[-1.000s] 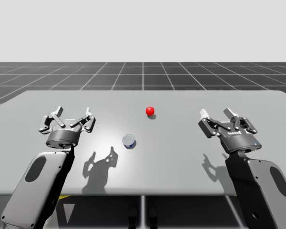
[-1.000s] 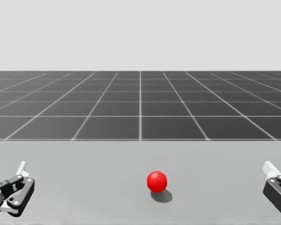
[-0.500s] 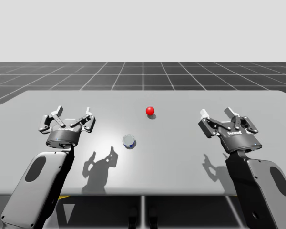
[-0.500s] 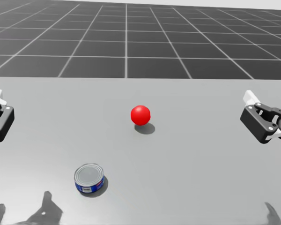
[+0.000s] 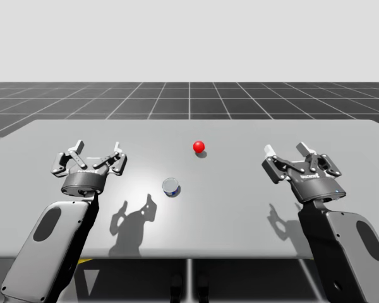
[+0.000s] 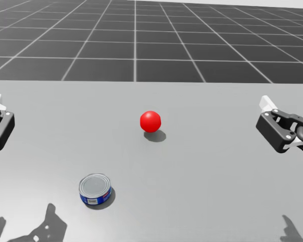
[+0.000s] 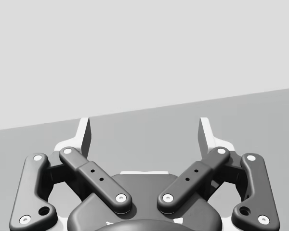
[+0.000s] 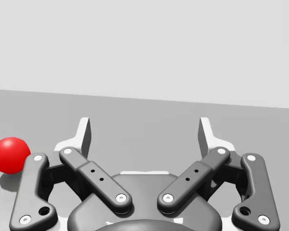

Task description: Watch the red light. When it turns green, pick up the object.

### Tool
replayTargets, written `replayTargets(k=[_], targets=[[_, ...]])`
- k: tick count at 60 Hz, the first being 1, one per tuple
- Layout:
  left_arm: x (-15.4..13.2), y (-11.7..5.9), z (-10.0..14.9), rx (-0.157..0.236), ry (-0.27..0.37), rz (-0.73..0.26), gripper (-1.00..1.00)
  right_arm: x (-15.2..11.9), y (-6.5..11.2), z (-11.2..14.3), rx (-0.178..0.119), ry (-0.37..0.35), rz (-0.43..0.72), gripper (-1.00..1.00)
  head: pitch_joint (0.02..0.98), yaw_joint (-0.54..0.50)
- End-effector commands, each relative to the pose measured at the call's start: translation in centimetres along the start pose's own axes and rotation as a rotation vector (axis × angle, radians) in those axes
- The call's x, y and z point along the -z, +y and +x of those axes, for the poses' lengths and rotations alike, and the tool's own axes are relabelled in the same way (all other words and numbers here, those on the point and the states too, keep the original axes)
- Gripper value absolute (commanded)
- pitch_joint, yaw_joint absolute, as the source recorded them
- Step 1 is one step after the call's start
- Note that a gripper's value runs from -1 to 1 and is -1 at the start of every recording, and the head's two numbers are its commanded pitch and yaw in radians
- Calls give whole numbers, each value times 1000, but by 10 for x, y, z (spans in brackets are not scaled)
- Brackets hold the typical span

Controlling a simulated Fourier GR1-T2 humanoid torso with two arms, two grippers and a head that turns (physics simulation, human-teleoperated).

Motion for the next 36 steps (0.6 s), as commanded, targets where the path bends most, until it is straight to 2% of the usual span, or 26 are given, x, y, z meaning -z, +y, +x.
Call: replayTargets(k=[1,36], targets=[[0,-1,0,2,1,-2,-1000,0,1,0,-3,1,1,-1000,604,-69],[-1,-2,0,14,3,-10,-1000,-1,2,-1,-13,1,5,-1000,601,-67]])
